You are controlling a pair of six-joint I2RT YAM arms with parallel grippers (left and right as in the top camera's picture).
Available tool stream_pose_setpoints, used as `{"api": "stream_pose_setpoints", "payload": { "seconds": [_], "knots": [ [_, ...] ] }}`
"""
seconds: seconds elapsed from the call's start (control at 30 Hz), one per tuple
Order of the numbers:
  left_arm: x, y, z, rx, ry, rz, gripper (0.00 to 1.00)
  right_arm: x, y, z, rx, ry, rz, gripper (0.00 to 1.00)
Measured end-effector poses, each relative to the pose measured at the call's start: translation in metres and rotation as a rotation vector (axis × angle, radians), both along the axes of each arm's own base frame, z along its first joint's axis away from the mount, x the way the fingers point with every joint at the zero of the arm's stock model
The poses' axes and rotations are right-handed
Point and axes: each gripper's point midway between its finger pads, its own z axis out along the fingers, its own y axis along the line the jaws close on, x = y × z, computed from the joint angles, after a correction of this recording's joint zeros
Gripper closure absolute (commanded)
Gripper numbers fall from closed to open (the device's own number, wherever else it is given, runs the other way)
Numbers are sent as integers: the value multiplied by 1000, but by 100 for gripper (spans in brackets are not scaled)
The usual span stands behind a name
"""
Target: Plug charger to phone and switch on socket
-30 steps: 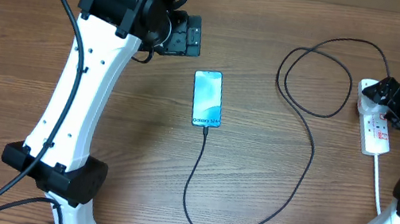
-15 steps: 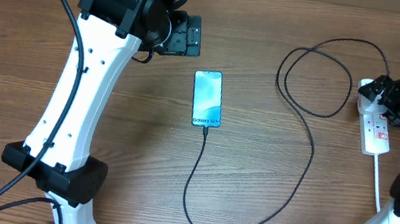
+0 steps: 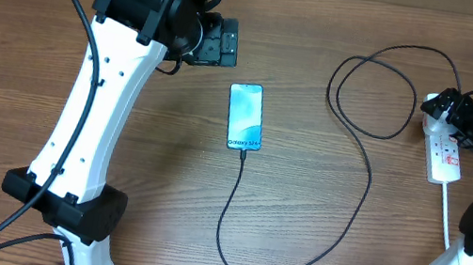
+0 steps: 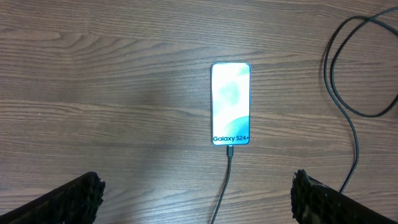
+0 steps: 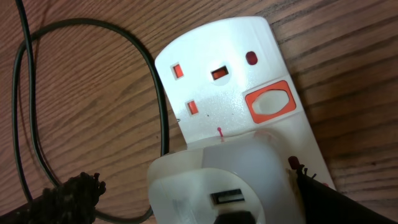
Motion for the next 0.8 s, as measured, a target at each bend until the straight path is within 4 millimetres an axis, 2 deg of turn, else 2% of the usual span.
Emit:
{"api": "stream_pose_setpoints", "payload": {
  "seconds": [0.8],
  "knots": [
    [0,0,0,0,0,0,0,-1,1,1,5,7,1,0]
  ]
}}
